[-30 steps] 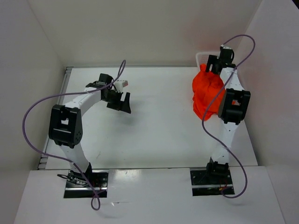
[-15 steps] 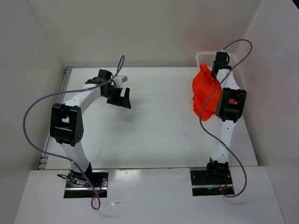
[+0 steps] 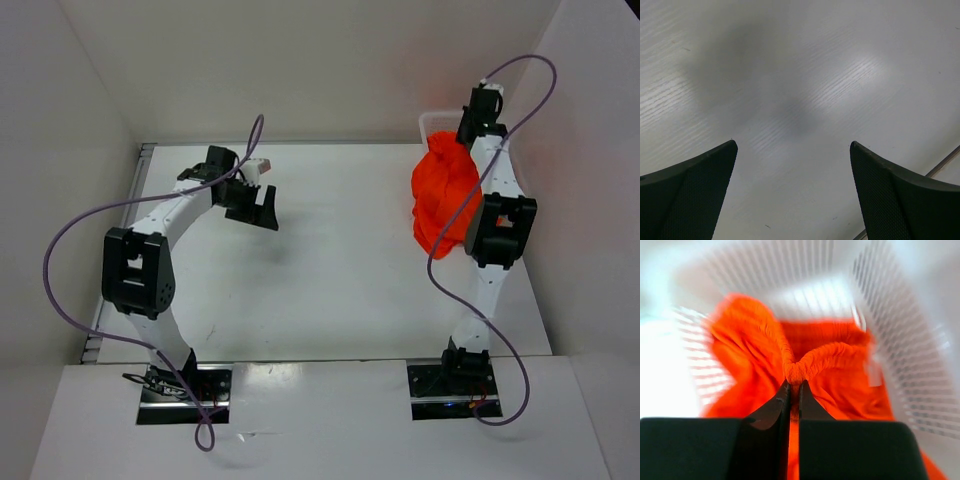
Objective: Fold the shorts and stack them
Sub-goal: Grab the shorts from the pile, then move the shorts to the center of the board
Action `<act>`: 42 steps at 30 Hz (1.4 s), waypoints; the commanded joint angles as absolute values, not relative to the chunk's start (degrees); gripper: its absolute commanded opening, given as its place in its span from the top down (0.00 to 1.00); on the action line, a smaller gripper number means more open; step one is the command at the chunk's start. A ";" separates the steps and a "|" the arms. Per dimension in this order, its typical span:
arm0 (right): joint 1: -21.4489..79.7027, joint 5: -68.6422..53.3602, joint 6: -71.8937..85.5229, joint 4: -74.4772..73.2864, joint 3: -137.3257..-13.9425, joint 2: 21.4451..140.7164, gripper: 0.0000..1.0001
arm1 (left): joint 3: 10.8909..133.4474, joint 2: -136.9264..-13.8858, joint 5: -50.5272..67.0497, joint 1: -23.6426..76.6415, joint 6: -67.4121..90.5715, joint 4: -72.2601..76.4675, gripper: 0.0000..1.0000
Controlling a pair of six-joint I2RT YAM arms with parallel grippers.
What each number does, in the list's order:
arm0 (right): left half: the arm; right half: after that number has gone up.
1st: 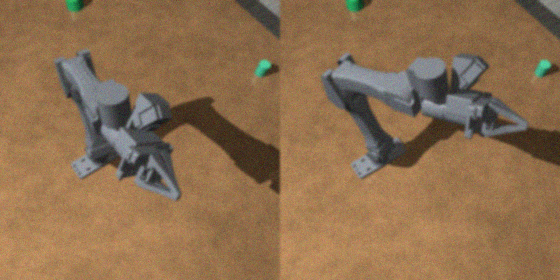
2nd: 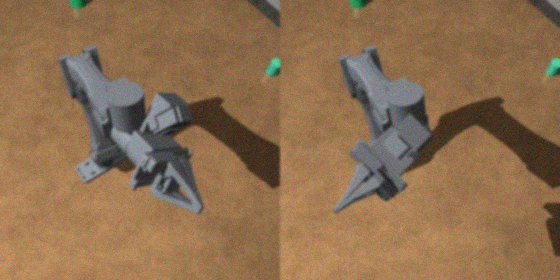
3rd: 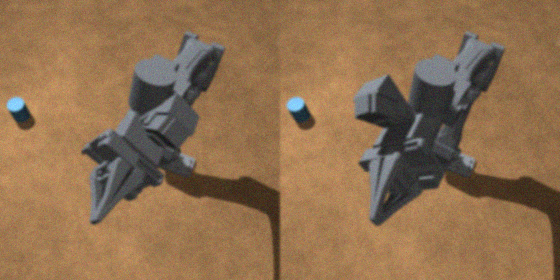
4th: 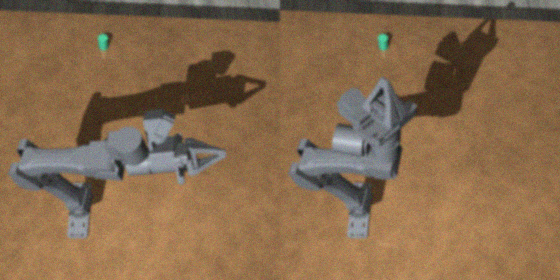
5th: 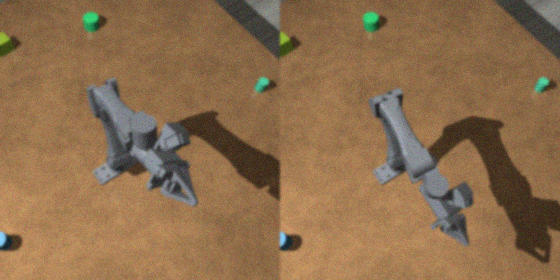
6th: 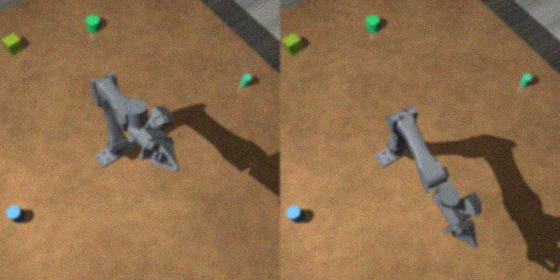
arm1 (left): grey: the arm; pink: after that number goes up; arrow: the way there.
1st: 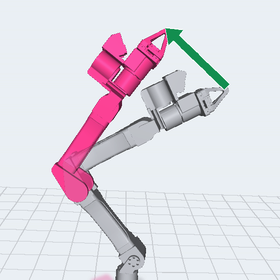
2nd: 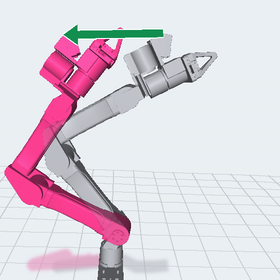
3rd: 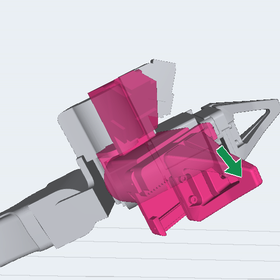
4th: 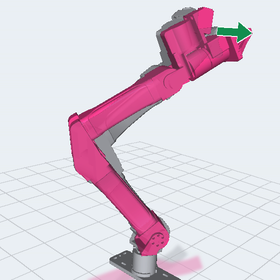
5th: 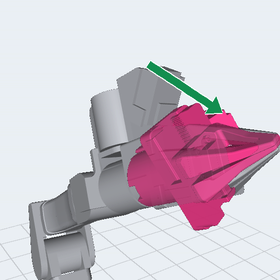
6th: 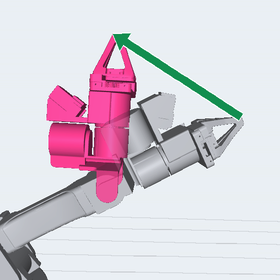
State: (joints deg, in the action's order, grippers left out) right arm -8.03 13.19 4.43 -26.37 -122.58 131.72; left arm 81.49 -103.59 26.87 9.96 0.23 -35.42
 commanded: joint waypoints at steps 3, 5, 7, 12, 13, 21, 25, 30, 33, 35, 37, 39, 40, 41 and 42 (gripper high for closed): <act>-5.37 13.79 4.66 -24.25 -129.46 111.03 1.00 | 84.02 -97.04 23.13 9.84 0.00 -35.07 0.00; -3.96 14.41 3.00 -24.26 -129.46 104.79 1.00 | 84.02 -95.02 21.98 9.84 0.00 -34.45 0.00; 0.06 16.34 1.33 -23.30 -129.46 98.83 1.00 | 84.02 -93.00 19.96 9.84 0.00 -33.23 0.00; 7.03 14.17 8.23 -27.23 -140.95 95.36 1.00 | 84.63 -88.96 18.90 9.23 0.00 -32.70 0.00; 7.03 9.80 11.05 -28.64 -143.15 95.88 1.00 | 84.64 -88.95 18.90 8.62 0.00 -32.70 0.00; 8.25 -13.09 32.59 -29.98 -148.10 101.15 1.00 | 89.99 -87.01 19.60 2.73 0.00 -32.17 0.00; 15.72 -11.87 33.13 -29.36 -152.39 107.39 1.00 | 93.07 -88.50 18.98 1.41 0.00 -32.17 0.00; 23.02 -4.68 31.11 -29.36 -158.37 118.37 0.80 | 95.62 -90.61 16.97 1.41 0.00 -32.17 0.00; 23.03 -1.51 26.82 -29.61 -157.33 123.04 0.21 | 94.41 -90.62 15.65 1.41 0.00 -32.69 0.00; 23.03 -1.49 22.95 -30.76 -151.64 121.56 0.11 | 92.38 -89.39 15.64 1.41 0.00 -33.22 0.00; 23.03 -2.72 20.58 -30.76 -142.50 117.79 0.10 | 89.49 -88.86 15.03 1.41 0.00 -33.22 0.00; 21.72 -4.21 16.80 -30.76 -132.78 115.67 0.10 | 84.65 -88.86 15.73 1.41 0.00 -33.84 0.00; 21.71 -4.91 14.70 -29.72 -129.41 114.79 0.10 | 83.07 -88.86 16.25 1.41 0.00 -34.88 0.00; 21.71 -4.92 9.46 -29.01 -126.24 113.65 0.11 | 79.84 -88.86 16.26 2.97 0.00 -36.02 0.00; 21.71 -4.92 7.58 -28.39 -123.34 113.64 0.13 | 78.15 -88.86 16.26 4.12 0.00 -36.04 0.00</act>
State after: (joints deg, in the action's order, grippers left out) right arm 22.37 -4.14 17.56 -31.73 -128.99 119.42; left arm 82.78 -89.36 15.94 2.02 0.21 -32.88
